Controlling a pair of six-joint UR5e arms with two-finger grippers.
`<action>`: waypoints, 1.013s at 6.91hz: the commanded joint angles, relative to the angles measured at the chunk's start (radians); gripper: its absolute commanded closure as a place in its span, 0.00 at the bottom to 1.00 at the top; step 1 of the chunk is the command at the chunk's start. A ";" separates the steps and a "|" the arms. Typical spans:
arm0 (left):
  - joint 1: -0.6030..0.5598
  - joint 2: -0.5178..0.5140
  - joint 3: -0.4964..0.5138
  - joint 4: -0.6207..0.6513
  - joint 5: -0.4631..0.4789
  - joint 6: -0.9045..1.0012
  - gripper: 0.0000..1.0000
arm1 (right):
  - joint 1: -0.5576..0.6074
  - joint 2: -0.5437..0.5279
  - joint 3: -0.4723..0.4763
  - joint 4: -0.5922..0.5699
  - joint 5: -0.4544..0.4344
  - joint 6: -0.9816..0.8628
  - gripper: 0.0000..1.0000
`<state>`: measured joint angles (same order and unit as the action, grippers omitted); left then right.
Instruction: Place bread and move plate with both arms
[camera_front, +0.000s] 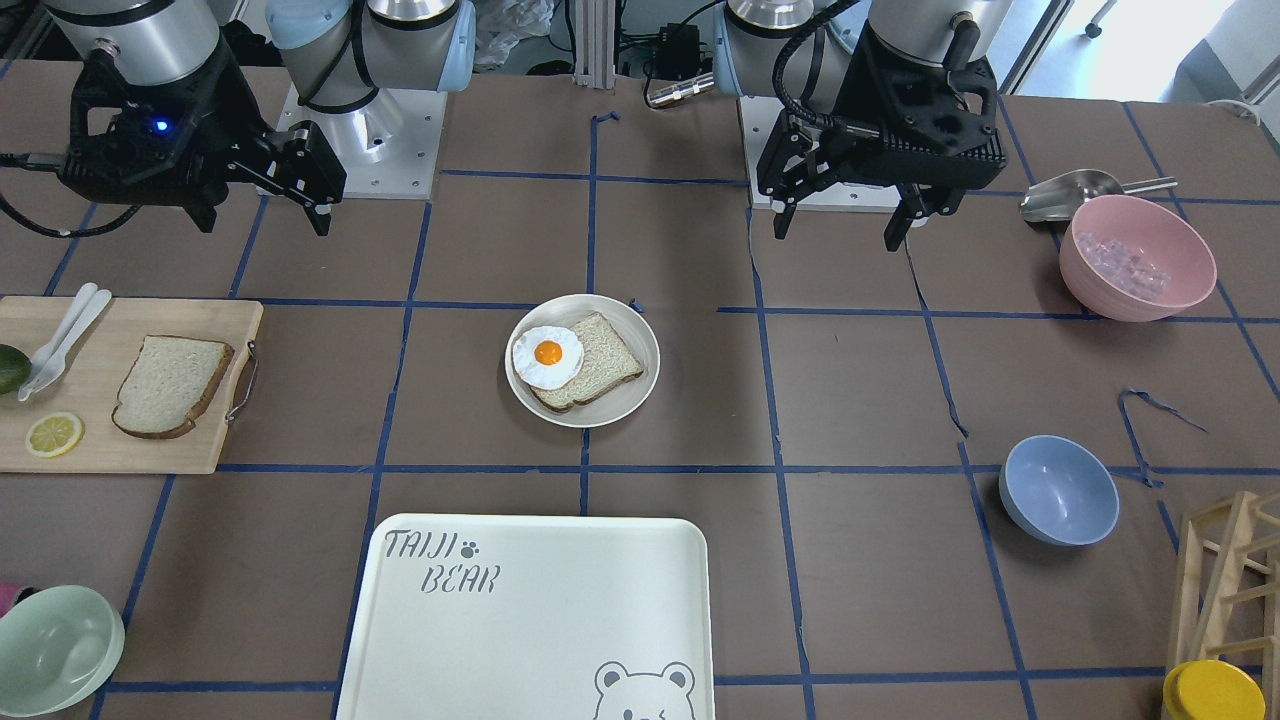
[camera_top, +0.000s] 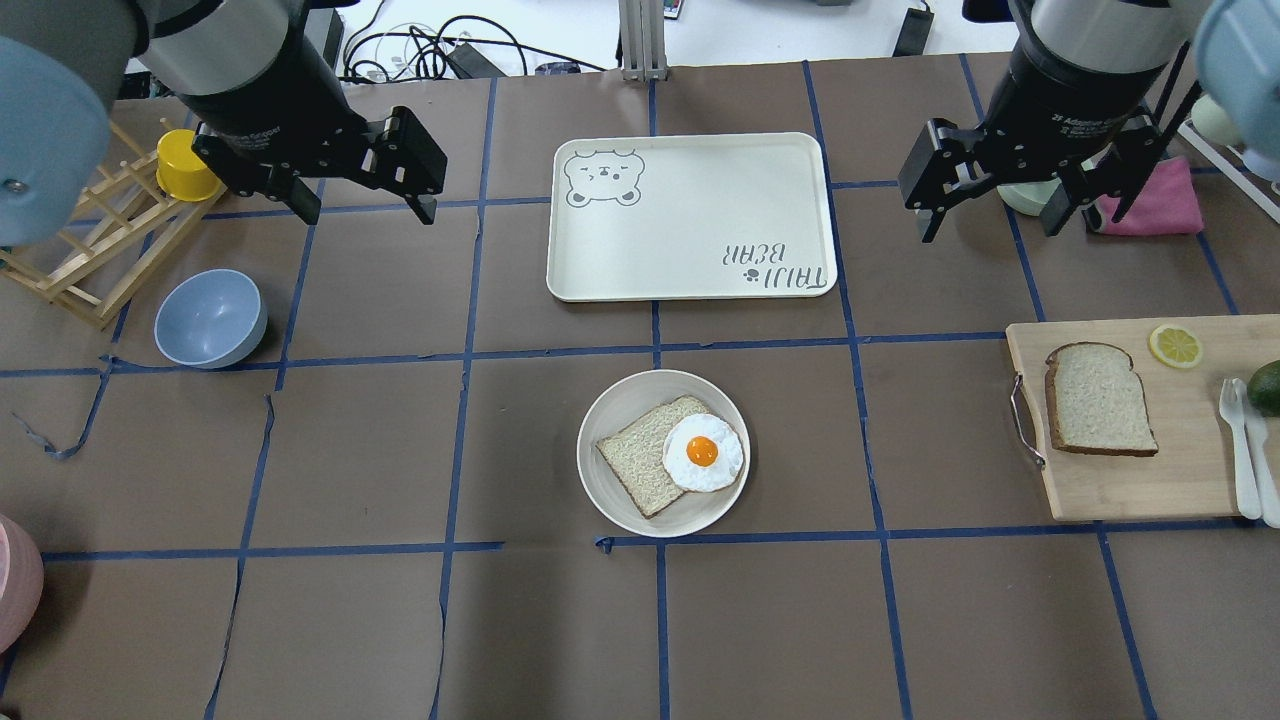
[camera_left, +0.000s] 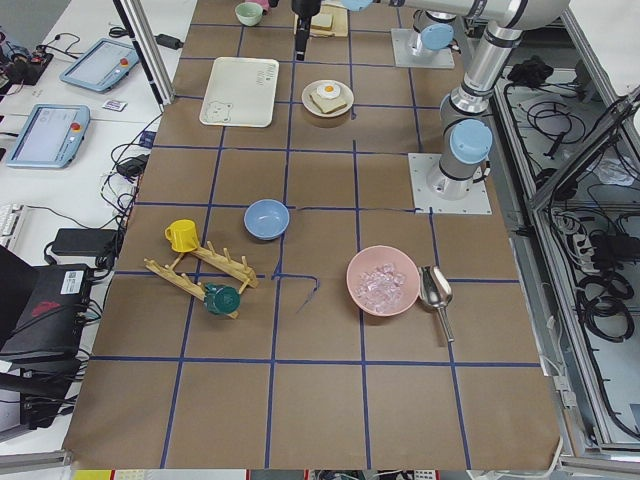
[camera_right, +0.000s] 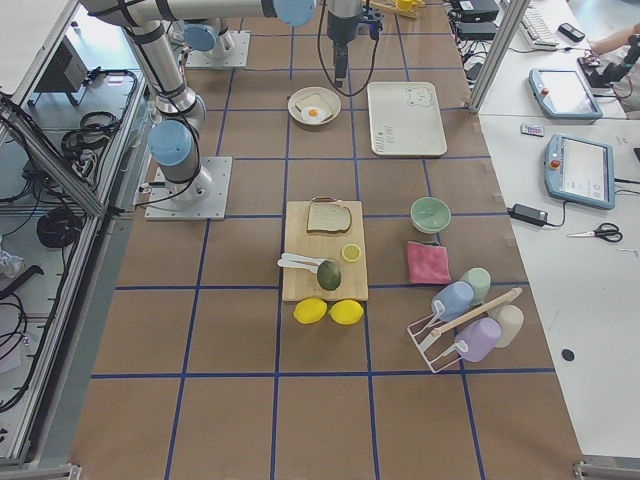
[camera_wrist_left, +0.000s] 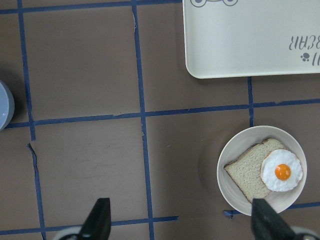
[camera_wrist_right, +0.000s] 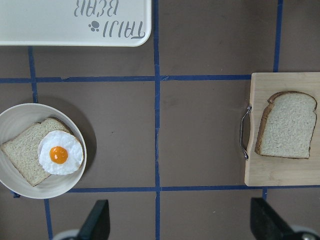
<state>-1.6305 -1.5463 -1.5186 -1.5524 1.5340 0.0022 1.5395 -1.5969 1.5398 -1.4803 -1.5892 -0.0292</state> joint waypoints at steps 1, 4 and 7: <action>0.000 0.000 0.000 0.000 0.000 0.001 0.00 | -0.001 0.000 0.003 0.000 -0.008 0.000 0.00; 0.000 0.000 0.000 0.000 0.000 -0.001 0.00 | 0.001 -0.011 0.003 0.005 -0.012 -0.001 0.00; 0.000 0.000 0.000 0.000 0.000 -0.001 0.00 | 0.001 -0.011 0.003 0.005 -0.003 -0.001 0.00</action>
<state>-1.6306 -1.5463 -1.5187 -1.5524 1.5340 0.0016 1.5401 -1.6072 1.5424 -1.4764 -1.5937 -0.0307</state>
